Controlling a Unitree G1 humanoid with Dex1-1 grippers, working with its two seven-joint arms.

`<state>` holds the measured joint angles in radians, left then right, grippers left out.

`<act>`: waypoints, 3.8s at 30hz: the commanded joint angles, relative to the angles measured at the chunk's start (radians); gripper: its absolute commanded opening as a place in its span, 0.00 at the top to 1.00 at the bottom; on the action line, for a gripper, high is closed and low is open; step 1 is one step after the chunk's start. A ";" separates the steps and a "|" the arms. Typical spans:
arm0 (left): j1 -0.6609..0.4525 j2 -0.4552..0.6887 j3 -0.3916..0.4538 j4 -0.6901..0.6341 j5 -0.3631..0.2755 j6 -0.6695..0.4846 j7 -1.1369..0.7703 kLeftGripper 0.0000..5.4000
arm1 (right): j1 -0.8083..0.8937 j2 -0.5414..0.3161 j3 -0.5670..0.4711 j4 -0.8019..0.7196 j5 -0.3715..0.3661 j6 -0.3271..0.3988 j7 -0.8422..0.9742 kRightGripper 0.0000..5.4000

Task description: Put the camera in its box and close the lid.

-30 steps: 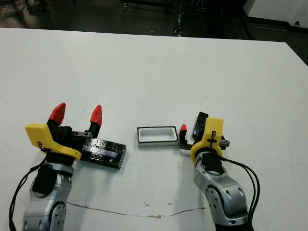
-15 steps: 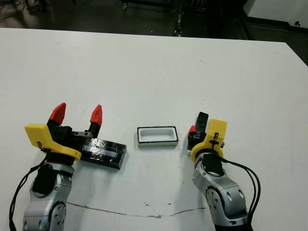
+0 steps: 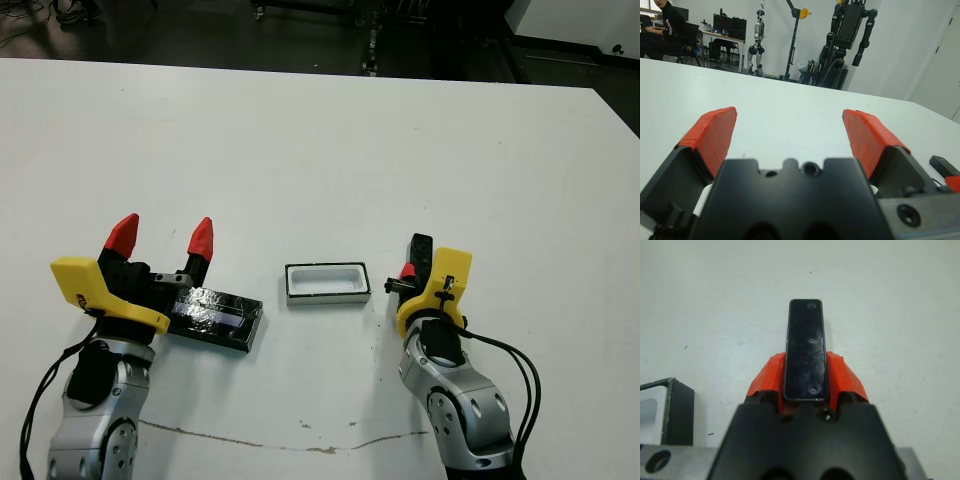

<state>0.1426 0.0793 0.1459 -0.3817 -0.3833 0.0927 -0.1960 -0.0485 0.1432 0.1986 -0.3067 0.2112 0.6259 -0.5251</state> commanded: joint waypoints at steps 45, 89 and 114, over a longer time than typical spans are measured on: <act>0.003 0.008 -0.003 -0.007 0.020 0.008 0.015 0.00 | -0.620 -0.756 -0.043 0.305 0.155 -0.027 1.453 0.69; 0.007 -0.011 -0.017 -0.006 0.050 -0.002 0.022 0.00 | -0.867 -0.593 0.284 0.583 -0.119 -0.237 1.949 0.69; 0.012 -0.014 -0.016 -0.011 0.055 0.000 0.028 0.00 | -0.849 -0.575 0.340 0.574 -0.188 -0.214 1.957 0.69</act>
<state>0.1441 0.0671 0.1313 -0.3944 -0.3329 0.0949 -0.1746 -0.8982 -0.4275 0.5329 0.2780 0.0310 0.3944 1.4314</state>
